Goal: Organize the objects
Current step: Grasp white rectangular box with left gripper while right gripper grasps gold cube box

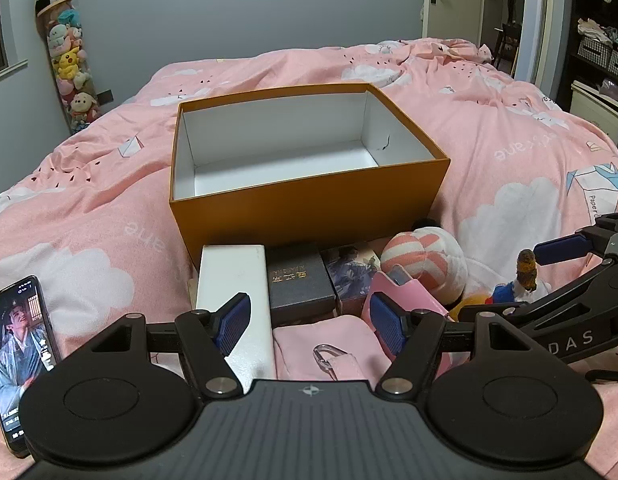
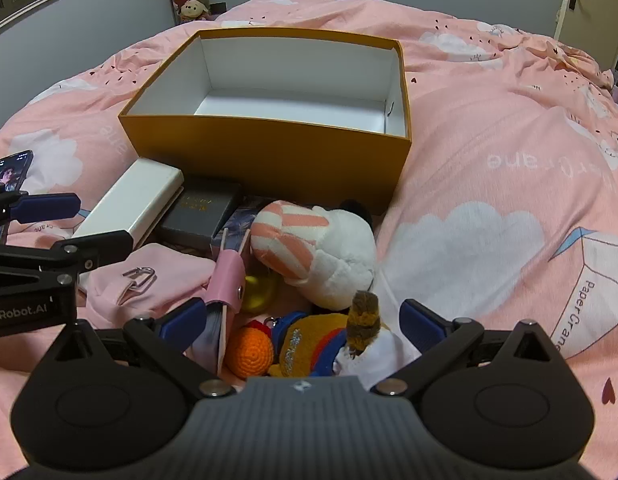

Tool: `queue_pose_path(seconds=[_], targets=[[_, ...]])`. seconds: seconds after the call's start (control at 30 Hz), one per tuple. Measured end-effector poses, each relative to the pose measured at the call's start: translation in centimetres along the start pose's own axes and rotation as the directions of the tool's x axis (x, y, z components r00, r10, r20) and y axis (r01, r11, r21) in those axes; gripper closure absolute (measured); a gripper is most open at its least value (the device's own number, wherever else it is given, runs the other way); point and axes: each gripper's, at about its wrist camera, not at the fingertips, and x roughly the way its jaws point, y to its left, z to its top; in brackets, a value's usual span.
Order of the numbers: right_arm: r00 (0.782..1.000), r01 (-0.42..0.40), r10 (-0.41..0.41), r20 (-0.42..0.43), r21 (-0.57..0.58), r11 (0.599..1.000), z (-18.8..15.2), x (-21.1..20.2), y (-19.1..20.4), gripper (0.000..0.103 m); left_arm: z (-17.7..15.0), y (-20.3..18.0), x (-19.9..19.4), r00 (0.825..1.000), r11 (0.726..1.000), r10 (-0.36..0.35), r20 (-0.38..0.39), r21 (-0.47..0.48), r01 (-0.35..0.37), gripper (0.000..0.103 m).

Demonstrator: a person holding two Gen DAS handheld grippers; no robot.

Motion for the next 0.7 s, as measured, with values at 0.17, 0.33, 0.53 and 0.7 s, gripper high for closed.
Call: queue_pose_path(seconds=[0.17, 0.33, 0.53, 0.7], targets=[[1.000, 0.003, -0.003, -0.002, 0.000, 1.000, 0.01, 0.01, 0.03, 0.001, 0.02, -0.01, 0.00, 1.000, 1.000, 0.001, -0.001, 0.000, -0.001, 0.023], [1.000, 0.001, -0.001, -0.001, 0.001, 1.000, -0.02, 0.02, 0.00, 0.001, -0.04, -0.02, 0.01, 1.000, 1.000, 0.002, -0.002, 0.000, -0.002, 0.023], [1.000, -0.005, 0.005, -0.007, 0.008, 1.000, 0.03, 0.11, 0.03, 0.001, -0.19, 0.06, 0.02, 1.000, 1.000, 0.006, -0.003, -0.002, -0.006, 0.023], [1.000, -0.023, 0.023, -0.006, 0.010, 1.000, 0.20, 0.02, 0.04, 0.001, -0.66, 0.42, -0.16, 1.000, 1.000, 0.011, -0.016, -0.007, -0.011, 0.023]])
